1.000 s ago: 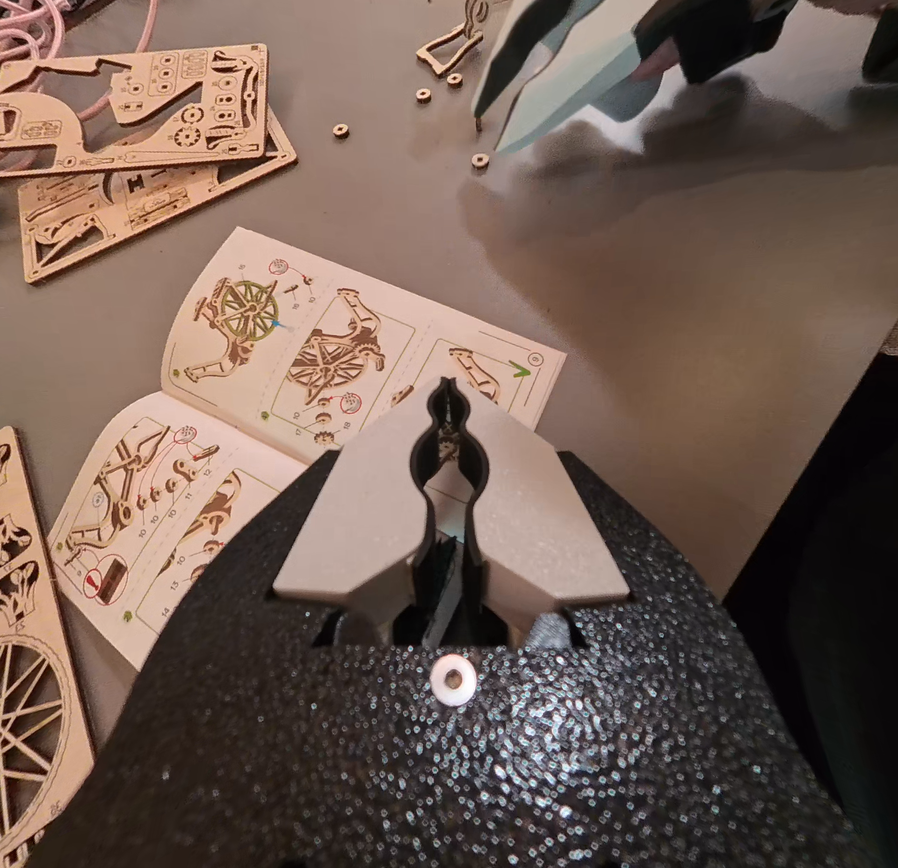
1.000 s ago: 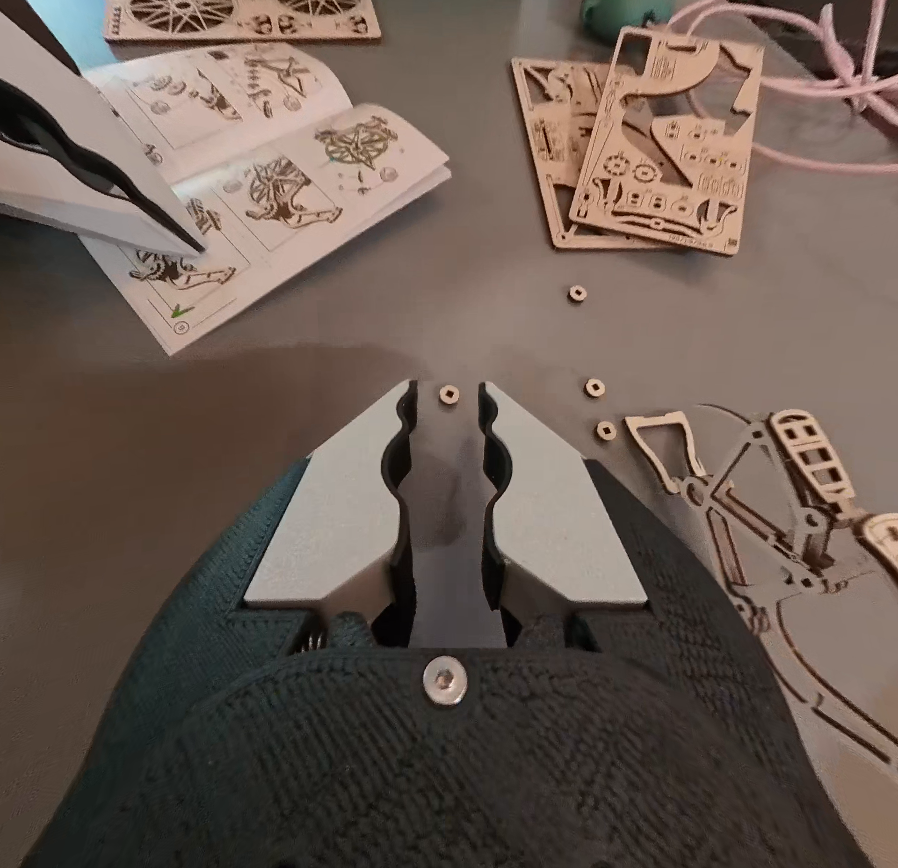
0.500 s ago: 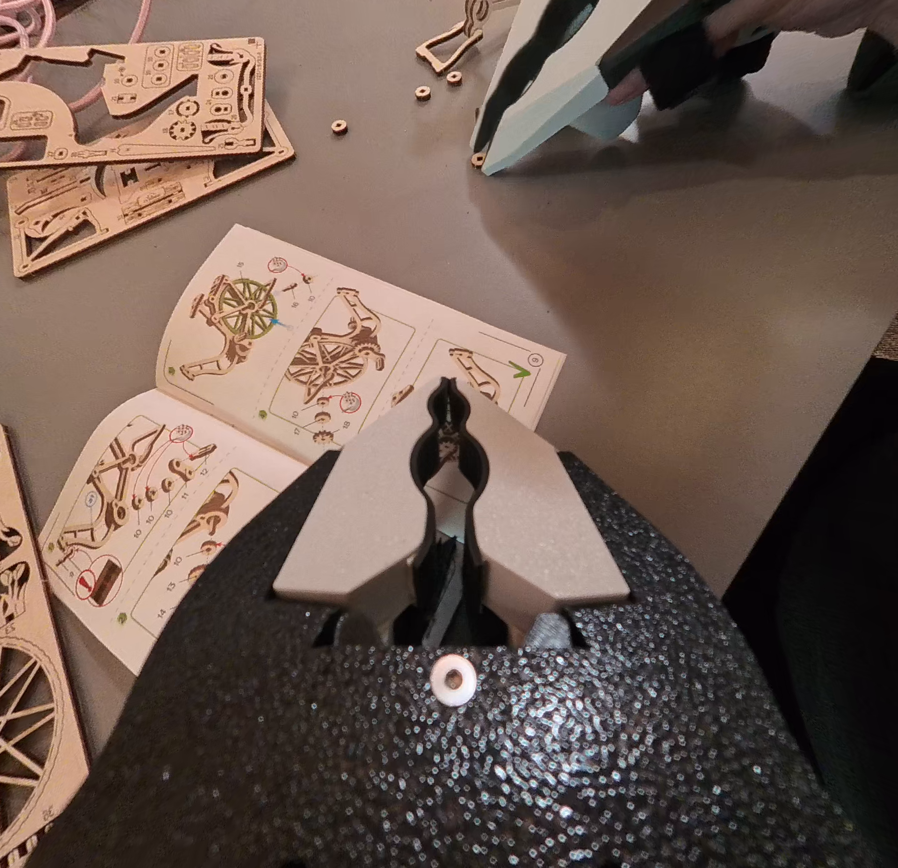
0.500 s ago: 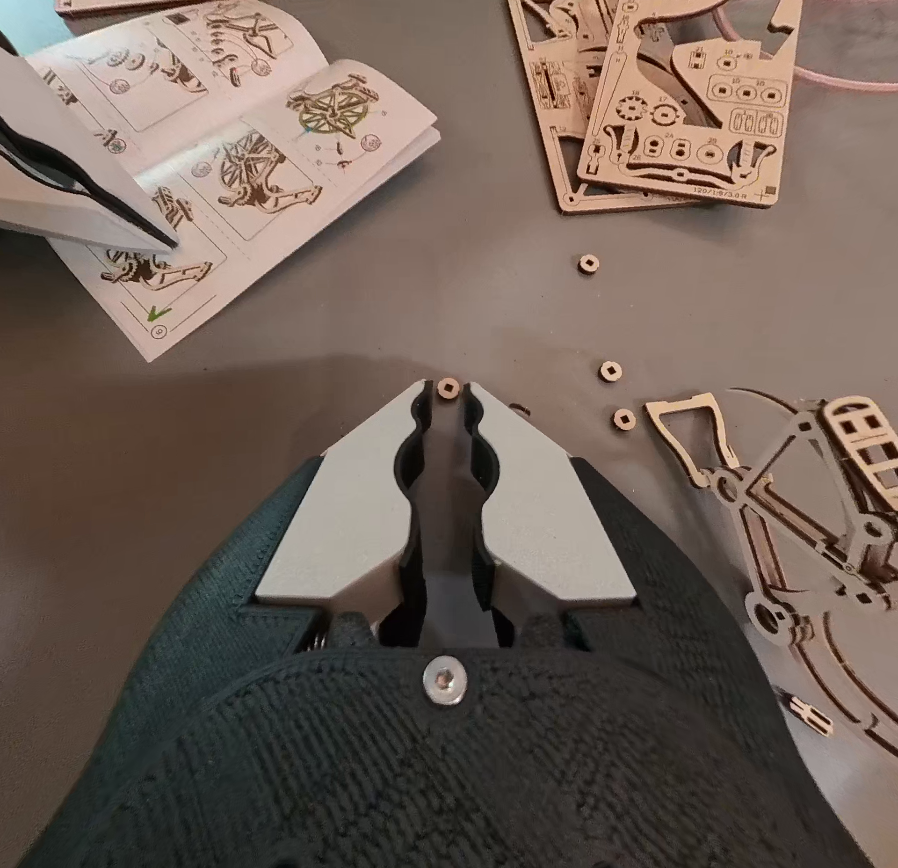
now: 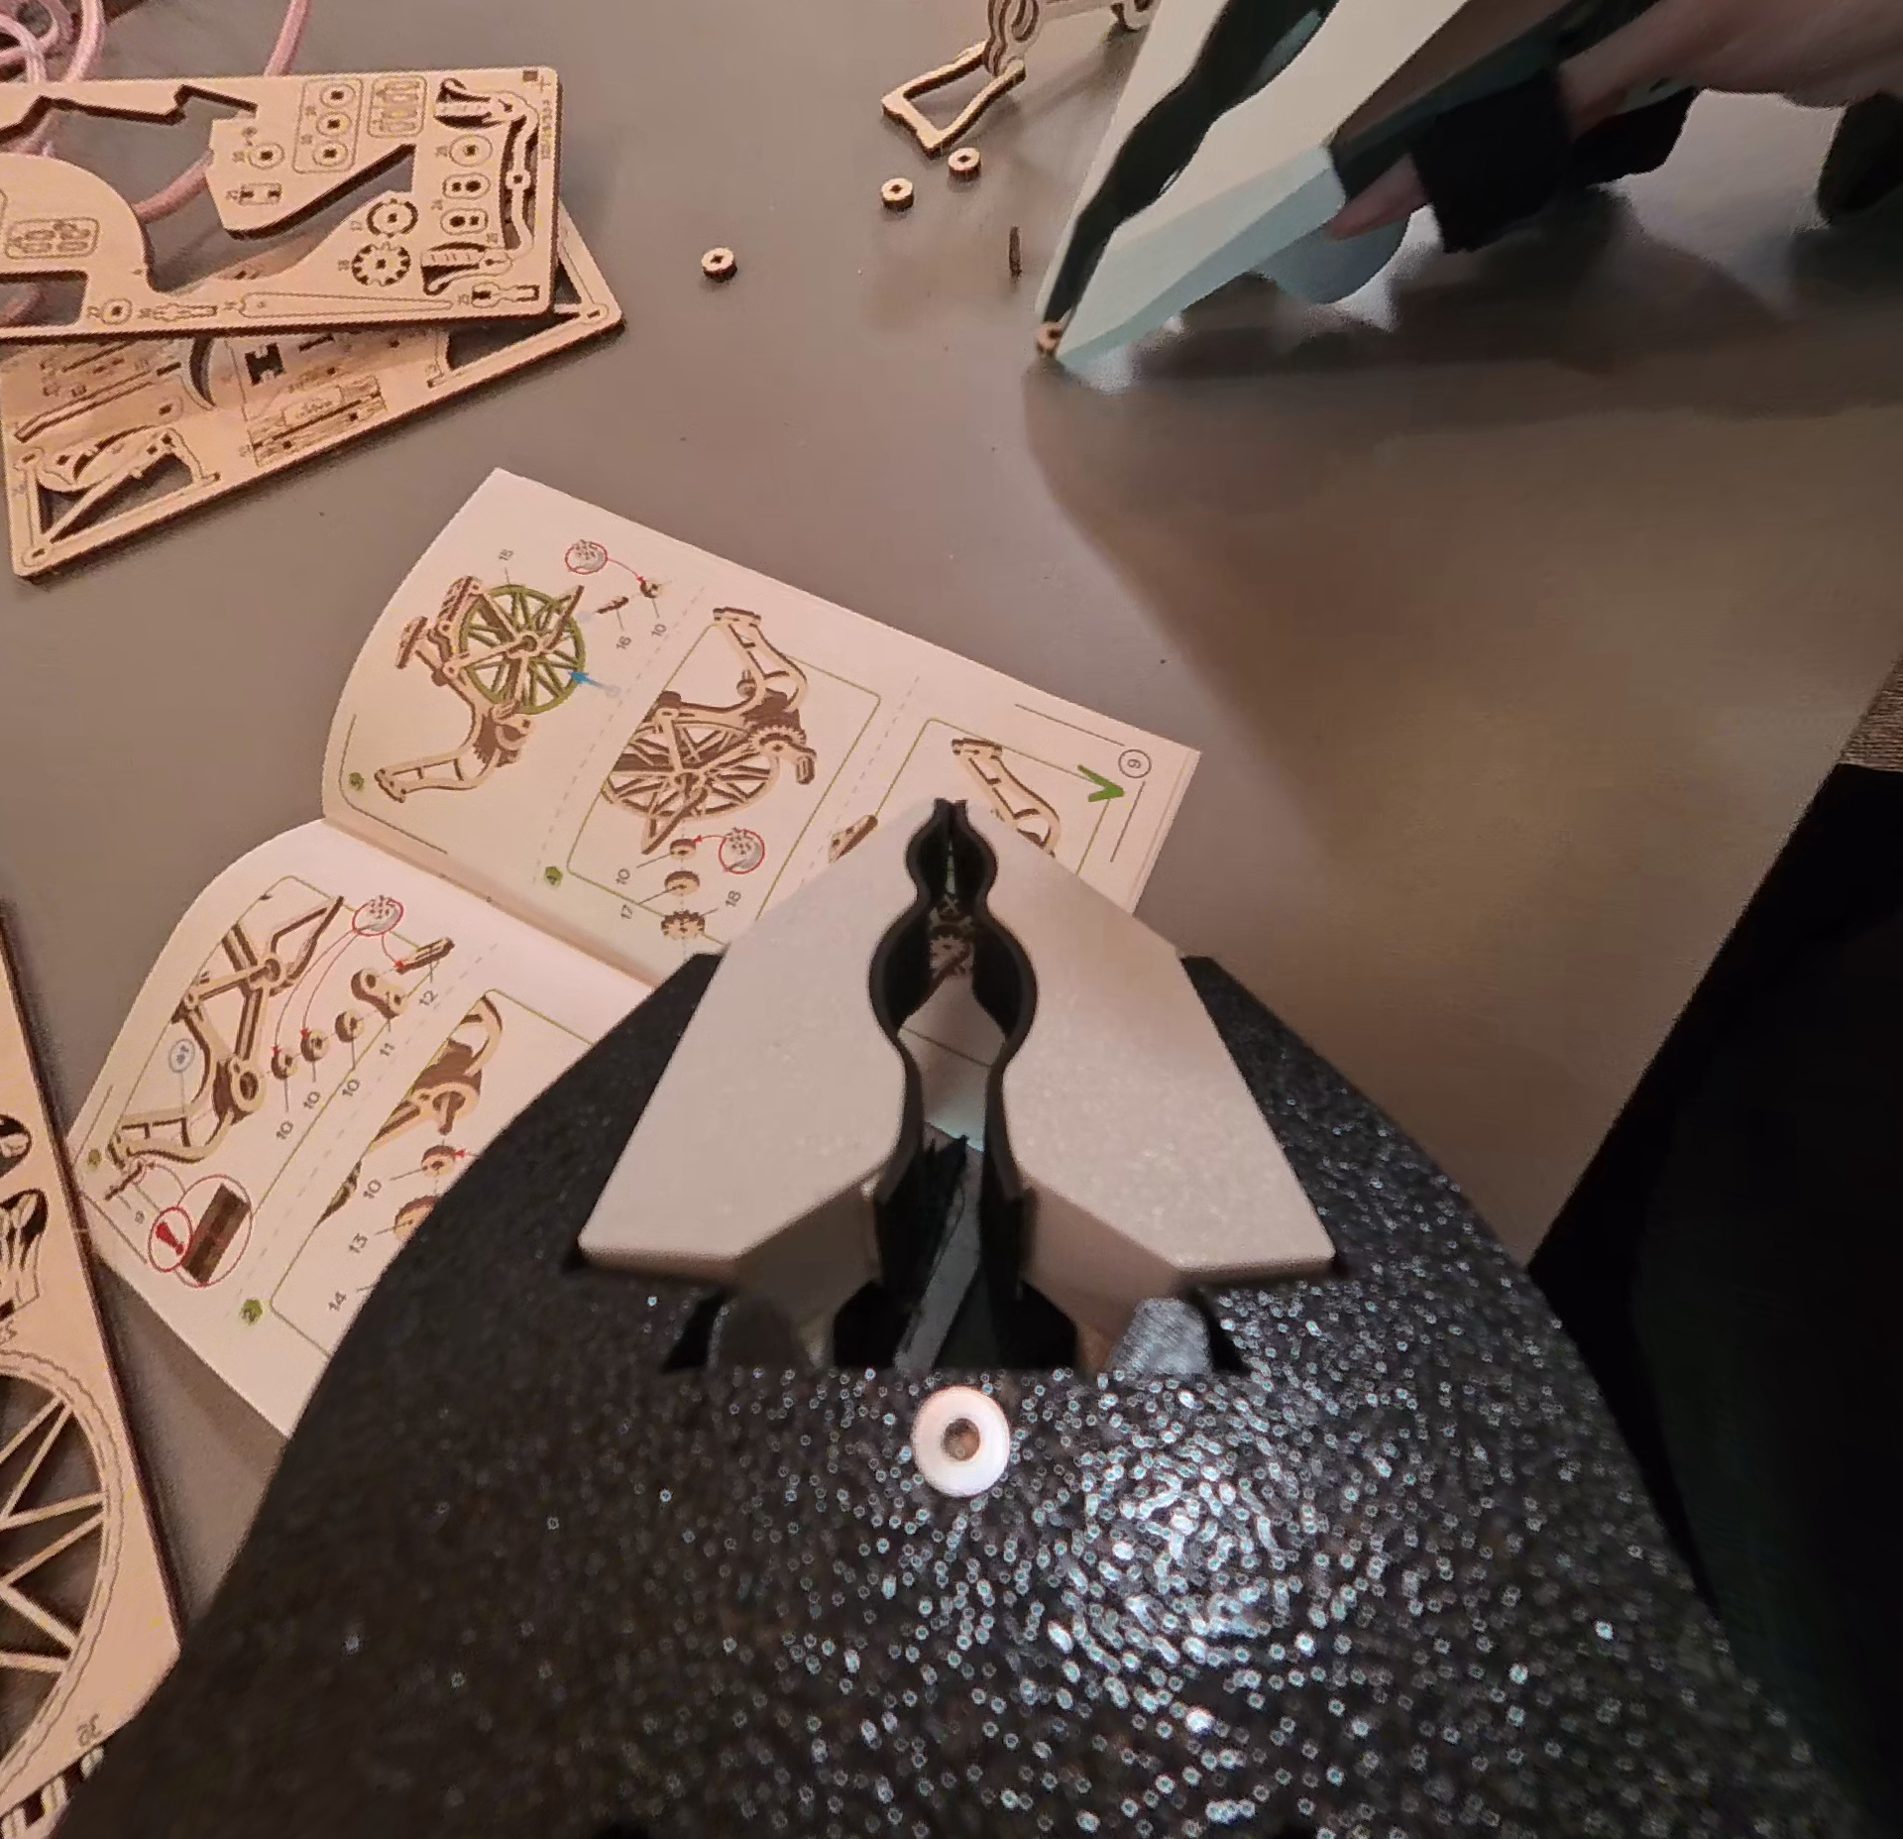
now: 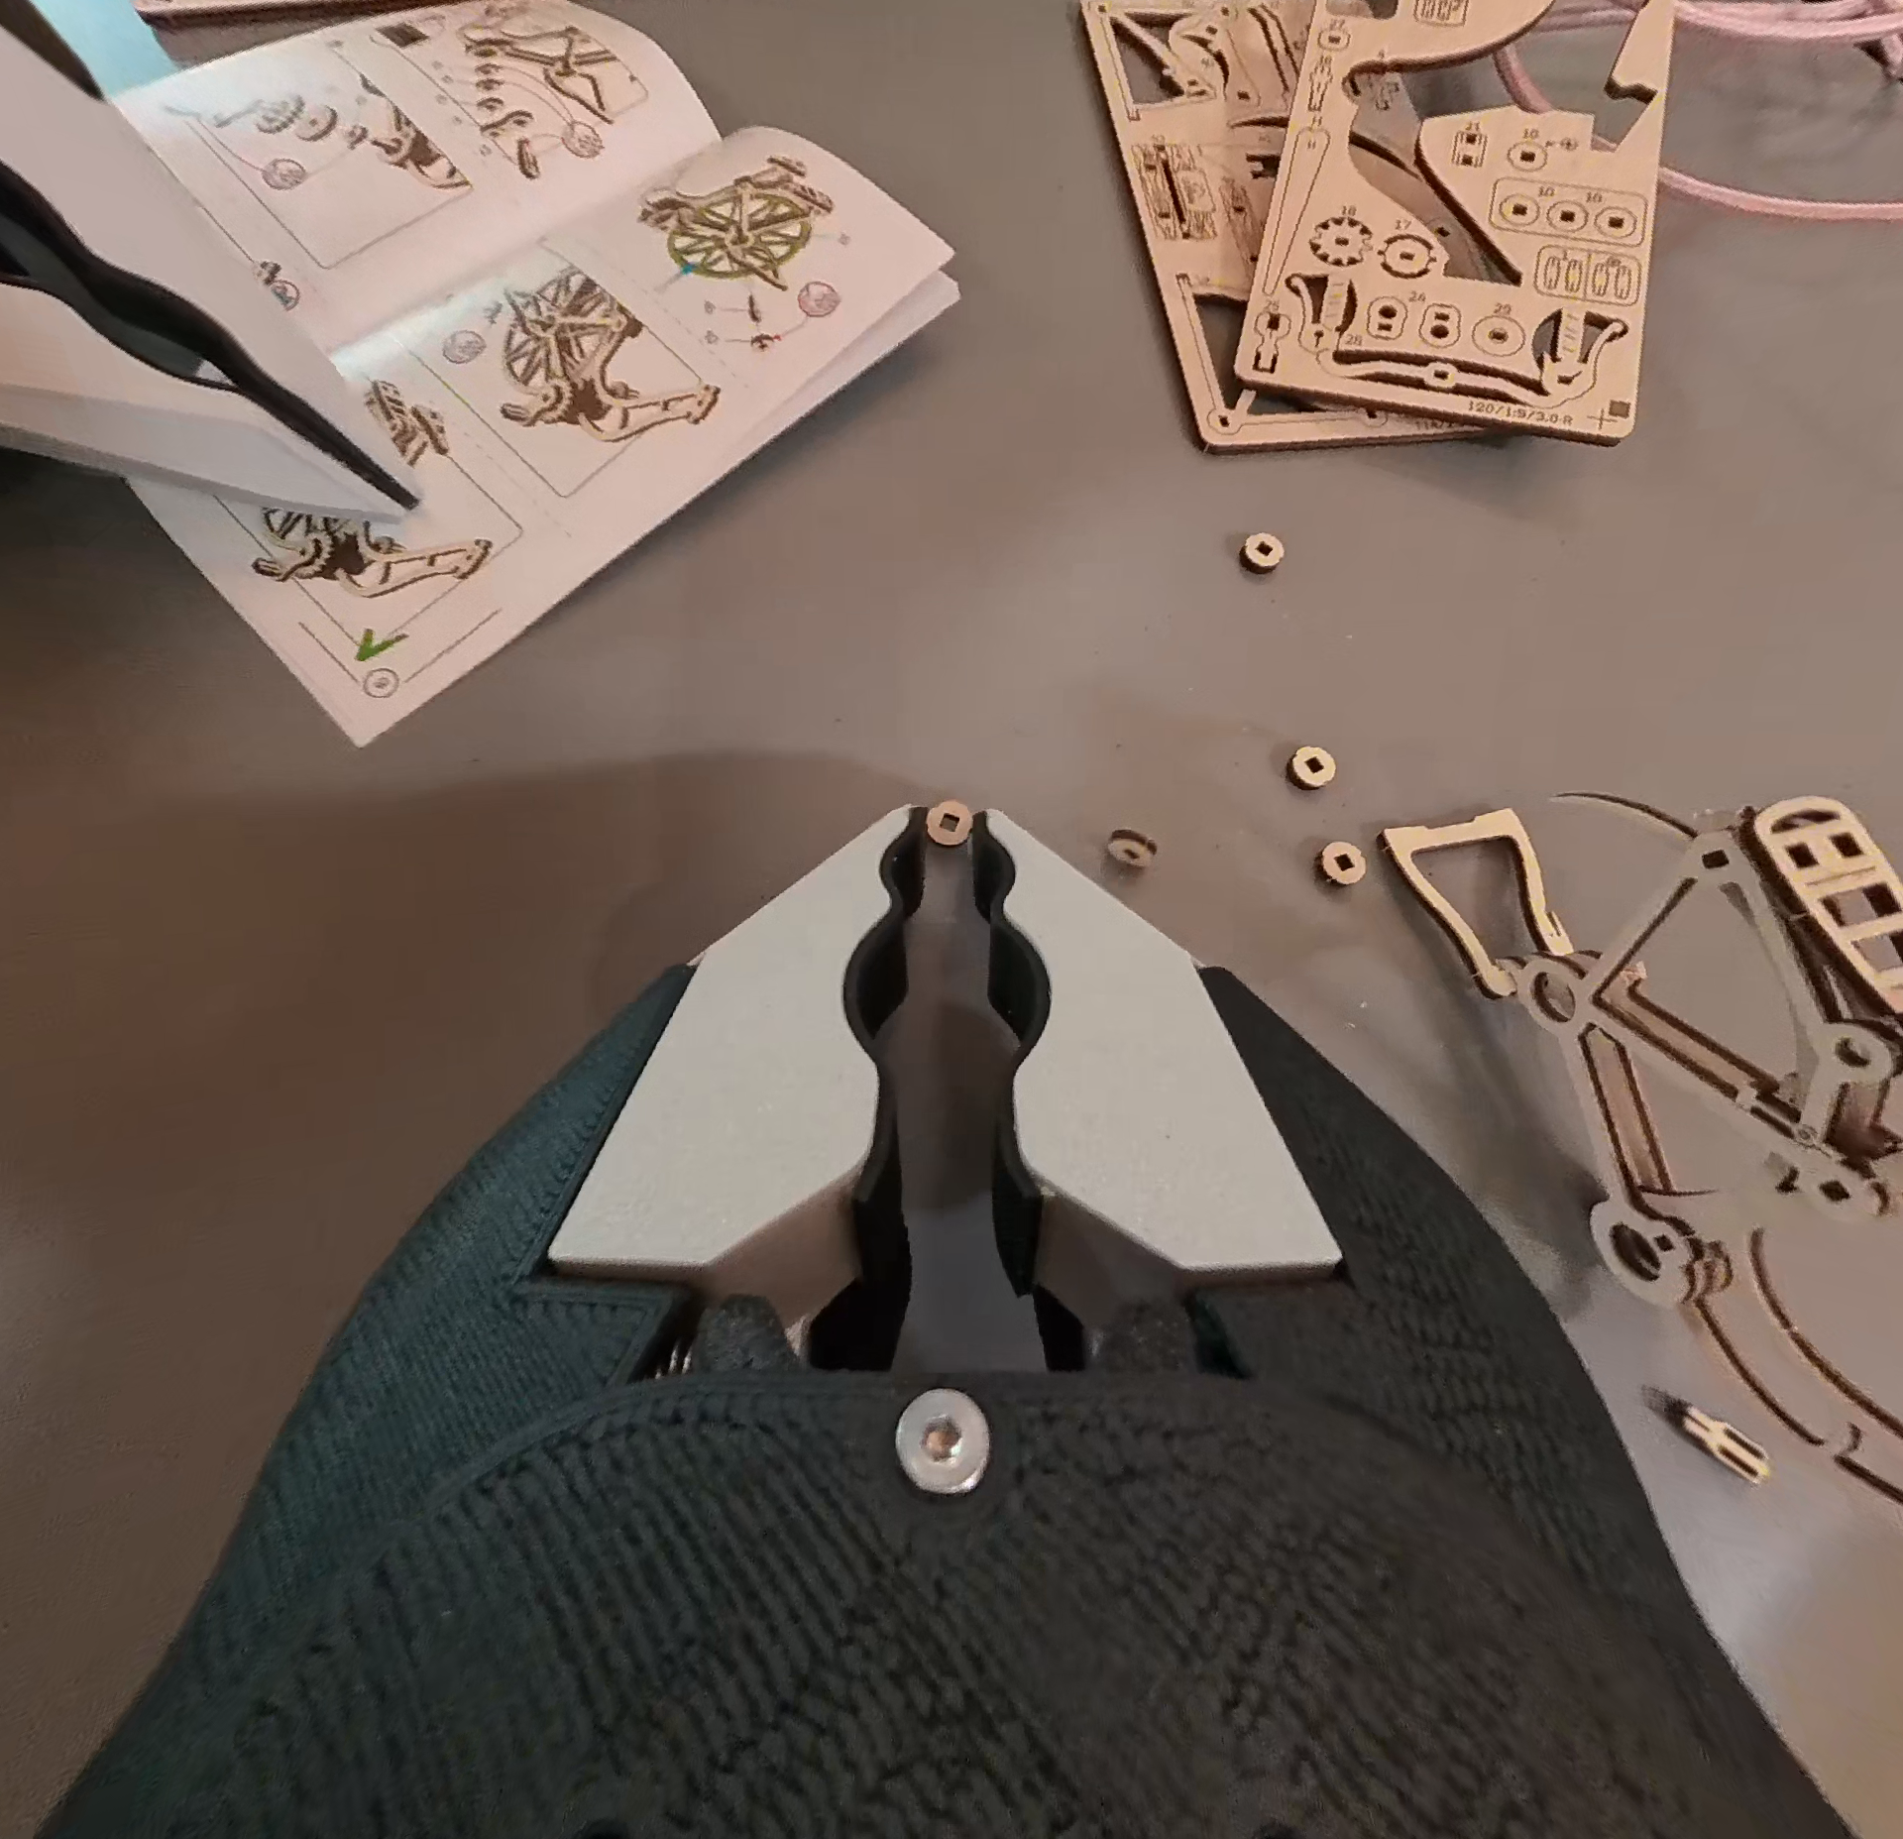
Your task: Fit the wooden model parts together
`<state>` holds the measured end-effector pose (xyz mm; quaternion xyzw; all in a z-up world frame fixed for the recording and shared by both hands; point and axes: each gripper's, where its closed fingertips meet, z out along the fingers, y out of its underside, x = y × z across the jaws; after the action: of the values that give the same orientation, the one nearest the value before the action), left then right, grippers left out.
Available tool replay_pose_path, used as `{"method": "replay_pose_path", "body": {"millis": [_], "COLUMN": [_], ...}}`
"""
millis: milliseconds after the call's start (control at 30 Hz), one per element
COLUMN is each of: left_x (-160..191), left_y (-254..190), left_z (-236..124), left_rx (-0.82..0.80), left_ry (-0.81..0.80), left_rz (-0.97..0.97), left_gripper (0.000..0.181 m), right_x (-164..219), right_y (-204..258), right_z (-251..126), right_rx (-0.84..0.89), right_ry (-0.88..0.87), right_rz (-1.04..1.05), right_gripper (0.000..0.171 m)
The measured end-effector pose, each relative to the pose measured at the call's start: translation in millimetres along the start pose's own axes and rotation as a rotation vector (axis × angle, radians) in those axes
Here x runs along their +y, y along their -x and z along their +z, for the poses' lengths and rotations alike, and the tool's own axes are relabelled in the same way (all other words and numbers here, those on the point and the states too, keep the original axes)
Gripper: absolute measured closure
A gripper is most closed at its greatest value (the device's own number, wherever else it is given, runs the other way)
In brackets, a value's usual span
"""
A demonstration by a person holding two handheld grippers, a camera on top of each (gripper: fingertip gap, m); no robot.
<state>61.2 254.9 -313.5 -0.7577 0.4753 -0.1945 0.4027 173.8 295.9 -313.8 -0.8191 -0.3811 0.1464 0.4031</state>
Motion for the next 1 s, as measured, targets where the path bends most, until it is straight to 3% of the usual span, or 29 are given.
{"method": "replay_pose_path", "body": {"millis": [33,400,1000], "left_x": [0.0,0.0,0.1], "left_y": [0.0,0.2,0.3], "left_z": [0.0,0.2,0.4], "left_rx": [-0.001,0.002,0.005], "left_ry": [0.0,0.001,0.001], "left_rz": [0.001,-0.002,-0.006], "left_gripper": [0.181,0.181,0.181], "right_x": [-0.7,8.5,15.8], "right_y": [2.2,35.9,33.2], "right_z": [-1.4,-20.0,-17.7], "right_rx": [-0.001,0.005,0.023], "right_ry": [-0.006,-0.006,0.012], "right_rz": [0.002,0.043,0.063], "right_gripper": [0.164,0.164,0.161]}}
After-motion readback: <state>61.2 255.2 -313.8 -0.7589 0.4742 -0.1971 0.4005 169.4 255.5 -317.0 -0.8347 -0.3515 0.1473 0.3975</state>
